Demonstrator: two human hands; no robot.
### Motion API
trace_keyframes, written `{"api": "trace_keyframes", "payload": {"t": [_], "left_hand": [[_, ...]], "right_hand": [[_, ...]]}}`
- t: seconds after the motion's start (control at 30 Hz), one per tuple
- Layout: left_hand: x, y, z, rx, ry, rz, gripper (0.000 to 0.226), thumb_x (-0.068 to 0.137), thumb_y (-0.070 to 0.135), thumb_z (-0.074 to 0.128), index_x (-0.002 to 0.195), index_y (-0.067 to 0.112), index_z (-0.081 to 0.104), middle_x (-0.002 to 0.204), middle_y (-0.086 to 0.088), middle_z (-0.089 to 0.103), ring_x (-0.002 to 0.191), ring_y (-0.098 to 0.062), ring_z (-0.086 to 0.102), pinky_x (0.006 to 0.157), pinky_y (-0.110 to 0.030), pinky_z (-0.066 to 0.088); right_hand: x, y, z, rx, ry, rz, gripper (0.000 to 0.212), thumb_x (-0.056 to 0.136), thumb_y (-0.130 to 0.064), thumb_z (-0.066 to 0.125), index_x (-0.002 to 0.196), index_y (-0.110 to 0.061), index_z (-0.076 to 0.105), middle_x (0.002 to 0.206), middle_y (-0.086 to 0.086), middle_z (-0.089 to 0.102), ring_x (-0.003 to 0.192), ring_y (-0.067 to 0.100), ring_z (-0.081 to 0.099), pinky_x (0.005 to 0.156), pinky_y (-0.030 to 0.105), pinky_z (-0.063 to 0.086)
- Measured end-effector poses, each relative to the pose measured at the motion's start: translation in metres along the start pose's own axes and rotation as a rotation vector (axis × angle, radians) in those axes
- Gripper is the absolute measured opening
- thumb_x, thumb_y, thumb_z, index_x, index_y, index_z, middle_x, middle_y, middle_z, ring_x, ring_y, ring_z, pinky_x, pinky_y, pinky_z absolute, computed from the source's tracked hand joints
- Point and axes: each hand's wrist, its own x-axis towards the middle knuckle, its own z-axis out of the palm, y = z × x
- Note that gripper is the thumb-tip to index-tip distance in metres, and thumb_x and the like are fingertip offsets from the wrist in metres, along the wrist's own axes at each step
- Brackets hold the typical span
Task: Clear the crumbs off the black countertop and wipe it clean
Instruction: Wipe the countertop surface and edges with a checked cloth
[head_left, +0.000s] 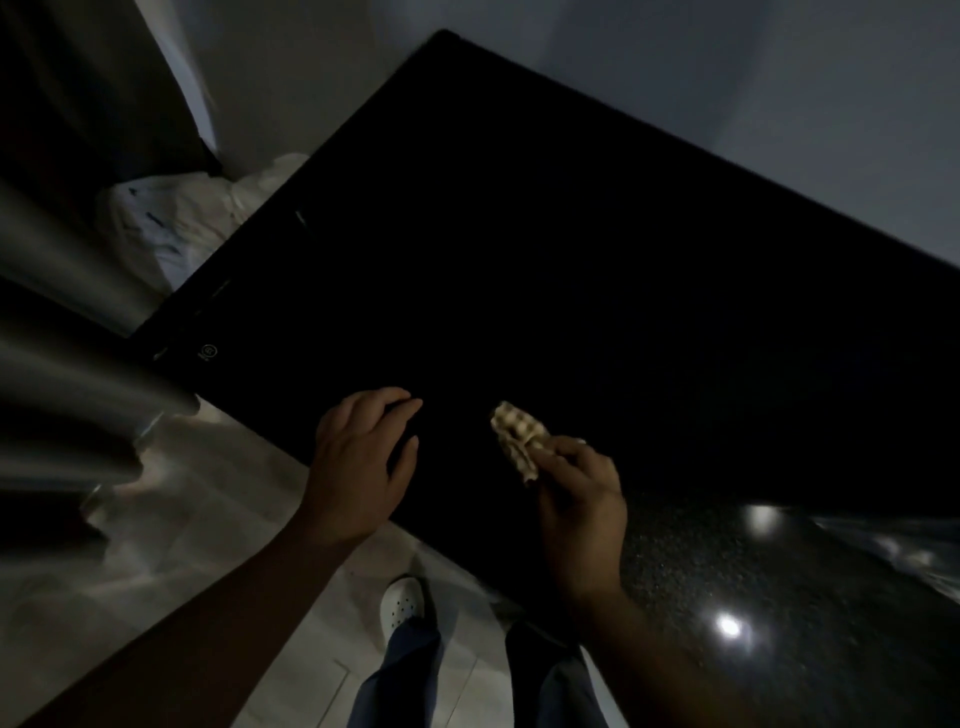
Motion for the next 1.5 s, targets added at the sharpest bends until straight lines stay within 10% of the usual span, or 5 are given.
{"api": "trace_keyframes", "payload": {"t": [0.77,0.97,1.17,1.5], "left_hand": [[-0.008,-0.018,-0.006,0.059,-0.202,0.130,0.058,0.089,0.036,0.042,0.143,0.014,0.037,0.149,-0.008,0.034,0.135,-0.032,0.029,0.108,-0.047,0.029],[-0.007,-0.021,-0.006,0.065,-0.226,0.150,0.058,0.094,0.032,0.050,0.146,0.016,0.031,0.152,-0.006,0.027,0.138,-0.030,0.022,0.110,-0.045,0.023],[-0.005,-0.021,-0.010,0.074,-0.270,0.141,0.061,0.093,0.037,0.048,0.148,0.020,0.026,0.154,-0.003,0.021,0.139,-0.026,0.017,0.112,-0.042,0.018],[0.022,-0.001,-0.028,-0.118,-0.200,0.036,0.037,0.096,0.030,0.047,0.123,0.009,0.057,0.123,-0.011,0.053,0.114,-0.030,0.045,0.096,-0.042,0.040]], "right_hand": [[-0.082,-0.029,0.015,0.050,-0.009,0.004,0.035,0.070,0.003,0.076,0.097,-0.020,0.075,0.102,-0.006,0.065,0.099,0.014,0.057,0.085,0.011,0.041],[-0.075,-0.042,-0.005,0.352,-0.180,0.276,0.028,0.078,0.002,0.071,0.083,-0.025,0.077,0.086,-0.006,0.070,0.084,0.008,0.065,0.072,0.029,0.054],[-0.043,-0.053,-0.031,0.710,0.047,0.510,0.012,0.085,-0.006,0.067,0.085,-0.016,0.074,0.081,-0.003,0.075,0.075,0.005,0.069,0.061,0.015,0.051],[0.025,-0.040,-0.063,0.511,0.093,0.416,0.011,0.089,-0.028,0.066,0.098,-0.025,0.071,0.088,-0.008,0.074,0.080,0.006,0.070,0.060,0.013,0.050]]}}
